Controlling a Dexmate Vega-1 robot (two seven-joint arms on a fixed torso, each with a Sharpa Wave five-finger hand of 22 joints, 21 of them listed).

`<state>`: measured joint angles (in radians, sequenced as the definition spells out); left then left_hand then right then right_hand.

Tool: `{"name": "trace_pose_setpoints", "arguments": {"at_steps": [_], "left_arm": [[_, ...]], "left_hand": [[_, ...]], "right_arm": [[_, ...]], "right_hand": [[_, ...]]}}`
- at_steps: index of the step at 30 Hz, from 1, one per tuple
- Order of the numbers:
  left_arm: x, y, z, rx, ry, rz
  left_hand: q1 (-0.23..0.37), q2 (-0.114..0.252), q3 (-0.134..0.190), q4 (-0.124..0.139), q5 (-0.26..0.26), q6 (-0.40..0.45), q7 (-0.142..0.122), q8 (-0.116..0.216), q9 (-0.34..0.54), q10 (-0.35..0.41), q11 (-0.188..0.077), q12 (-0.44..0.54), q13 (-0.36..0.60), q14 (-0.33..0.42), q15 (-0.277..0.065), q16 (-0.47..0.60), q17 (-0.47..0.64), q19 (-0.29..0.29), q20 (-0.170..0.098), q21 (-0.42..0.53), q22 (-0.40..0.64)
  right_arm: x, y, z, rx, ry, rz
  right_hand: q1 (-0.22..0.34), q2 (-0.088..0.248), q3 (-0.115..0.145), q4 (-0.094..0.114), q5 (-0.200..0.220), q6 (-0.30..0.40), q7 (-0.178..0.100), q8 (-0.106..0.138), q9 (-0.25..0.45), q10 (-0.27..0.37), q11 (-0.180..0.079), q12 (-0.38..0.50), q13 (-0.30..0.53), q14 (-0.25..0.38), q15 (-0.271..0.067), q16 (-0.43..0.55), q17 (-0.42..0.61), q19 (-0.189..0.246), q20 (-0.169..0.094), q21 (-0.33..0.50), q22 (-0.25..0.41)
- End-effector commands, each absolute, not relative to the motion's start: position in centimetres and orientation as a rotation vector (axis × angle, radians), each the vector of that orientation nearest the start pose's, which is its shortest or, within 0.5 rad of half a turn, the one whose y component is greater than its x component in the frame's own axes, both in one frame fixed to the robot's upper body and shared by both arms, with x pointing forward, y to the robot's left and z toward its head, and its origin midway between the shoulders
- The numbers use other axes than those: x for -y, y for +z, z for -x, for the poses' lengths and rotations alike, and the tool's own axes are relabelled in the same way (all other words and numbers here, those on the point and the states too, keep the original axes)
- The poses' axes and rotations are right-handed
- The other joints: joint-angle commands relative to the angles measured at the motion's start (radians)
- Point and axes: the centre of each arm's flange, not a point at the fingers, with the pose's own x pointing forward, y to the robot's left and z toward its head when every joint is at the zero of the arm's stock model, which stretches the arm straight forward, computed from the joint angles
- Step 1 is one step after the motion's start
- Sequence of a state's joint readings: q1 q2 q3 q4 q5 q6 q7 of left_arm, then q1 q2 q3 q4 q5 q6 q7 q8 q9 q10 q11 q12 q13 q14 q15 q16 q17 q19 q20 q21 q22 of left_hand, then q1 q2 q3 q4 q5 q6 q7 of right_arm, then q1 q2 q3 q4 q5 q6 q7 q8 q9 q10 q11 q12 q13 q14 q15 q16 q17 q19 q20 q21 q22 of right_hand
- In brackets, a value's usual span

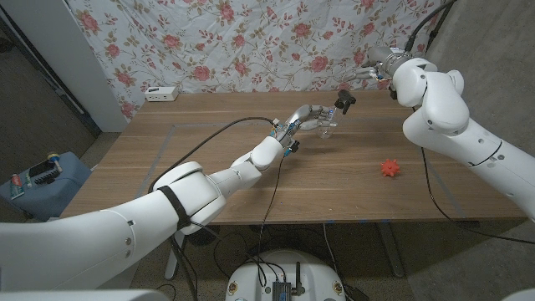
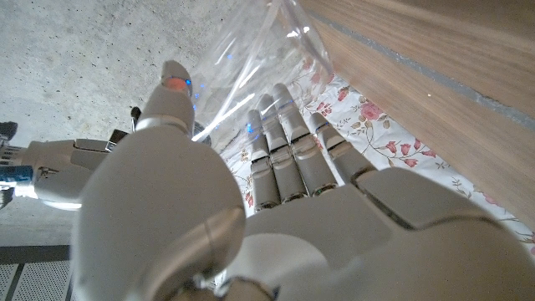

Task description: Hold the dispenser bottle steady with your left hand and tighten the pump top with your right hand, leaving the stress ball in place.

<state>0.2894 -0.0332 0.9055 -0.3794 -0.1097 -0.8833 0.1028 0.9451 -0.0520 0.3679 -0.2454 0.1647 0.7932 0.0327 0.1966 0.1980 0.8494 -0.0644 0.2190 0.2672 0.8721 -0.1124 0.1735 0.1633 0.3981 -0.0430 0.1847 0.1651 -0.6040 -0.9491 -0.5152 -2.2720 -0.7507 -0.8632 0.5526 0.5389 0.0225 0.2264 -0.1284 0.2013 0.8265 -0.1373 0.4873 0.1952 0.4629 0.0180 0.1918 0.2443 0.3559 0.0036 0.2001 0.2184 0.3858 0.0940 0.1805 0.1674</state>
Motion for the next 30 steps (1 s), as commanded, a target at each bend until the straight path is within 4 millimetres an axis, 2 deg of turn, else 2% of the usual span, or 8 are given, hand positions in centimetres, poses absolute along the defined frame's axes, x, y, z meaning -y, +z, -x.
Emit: {"name": "trace_pose_setpoints", "arguments": {"at_steps": [1, 5, 11, 16, 30], "left_arm": [[0.4, 1.7, -65.9, 0.955, -0.557, -0.480], [0.3, 1.8, -65.9, 0.958, -0.565, -0.474], [0.2, 2.0, -65.7, 0.966, -0.582, -0.475], [0.4, 2.3, -65.5, 0.974, -0.602, -0.477], [0.3, 2.5, -65.0, 0.995, -0.644, -0.484]], "left_hand": [[-0.057, 0.069, 0.098, 0.094, 0.007, 0.123, -0.054, 0.004, 0.005, 0.017, -0.009, 0.004, 0.005, 0.010, -0.055, 0.004, 0.000, 0.009, -0.099, 0.002, 0.001], [-0.057, 0.069, 0.099, 0.094, 0.007, 0.123, -0.053, 0.004, 0.005, 0.017, -0.008, 0.004, 0.005, 0.009, -0.056, 0.004, 0.000, 0.009, -0.099, 0.002, 0.001], [-0.059, 0.068, 0.098, 0.094, 0.007, 0.123, -0.053, 0.004, 0.005, 0.017, -0.009, 0.004, 0.005, 0.009, -0.055, 0.004, 0.000, 0.010, -0.098, 0.002, 0.001], [-0.059, 0.069, 0.099, 0.094, 0.007, 0.124, -0.054, 0.004, 0.005, 0.018, -0.009, 0.004, 0.005, 0.010, -0.056, 0.004, 0.000, 0.011, -0.099, 0.003, 0.001], [-0.060, 0.067, 0.099, 0.094, 0.007, 0.126, -0.053, 0.004, 0.005, 0.018, -0.013, 0.004, 0.005, 0.010, -0.058, 0.004, 0.000, 0.022, -0.090, 0.006, 0.002]], "right_arm": [[27.9, 18.9, -46.7, 0.452, -0.228, 1.488], [28.6, 18.8, -46.2, 0.477, -0.192, 1.504], [29.2, 18.5, -45.5, 0.520, -0.149, 1.524], [29.5, 18.2, -45.1, 0.535, -0.130, 1.552], [30.2, 18.3, -44.7, 0.594, -0.101, 1.605]], "right_hand": [[0.017, 0.000, 0.006, -0.010, 0.008, -0.023, -0.017, -0.009, 0.004, -0.021, 0.000, -0.004, 0.006, -0.021, -0.002, -0.003, 0.000, -0.015, -0.008, 0.000, 0.003], [0.041, -0.002, 0.011, -0.023, 0.012, -0.061, -0.040, -0.025, 0.006, -0.050, -0.013, -0.004, 0.010, -0.047, -0.008, -0.006, -0.001, -0.027, -0.014, 0.001, 0.004], [0.072, -0.004, 0.020, -0.036, 0.018, -0.083, -0.063, -0.035, 0.008, -0.069, -0.017, -0.002, 0.013, -0.072, -0.016, -0.009, -0.003, -0.030, -0.019, 0.004, 0.004], [0.078, -0.014, 0.017, -0.037, 0.020, -0.103, -0.078, -0.044, 0.009, -0.081, -0.021, -0.001, 0.015, -0.085, -0.020, -0.009, -0.004, -0.027, -0.024, 0.007, 0.004], [0.158, -0.040, 0.038, -0.051, 0.047, -0.177, -0.085, -0.083, 0.008, -0.115, -0.058, 0.004, 0.021, -0.093, -0.040, -0.002, -0.010, -0.007, -0.041, 0.014, 0.004]]}}
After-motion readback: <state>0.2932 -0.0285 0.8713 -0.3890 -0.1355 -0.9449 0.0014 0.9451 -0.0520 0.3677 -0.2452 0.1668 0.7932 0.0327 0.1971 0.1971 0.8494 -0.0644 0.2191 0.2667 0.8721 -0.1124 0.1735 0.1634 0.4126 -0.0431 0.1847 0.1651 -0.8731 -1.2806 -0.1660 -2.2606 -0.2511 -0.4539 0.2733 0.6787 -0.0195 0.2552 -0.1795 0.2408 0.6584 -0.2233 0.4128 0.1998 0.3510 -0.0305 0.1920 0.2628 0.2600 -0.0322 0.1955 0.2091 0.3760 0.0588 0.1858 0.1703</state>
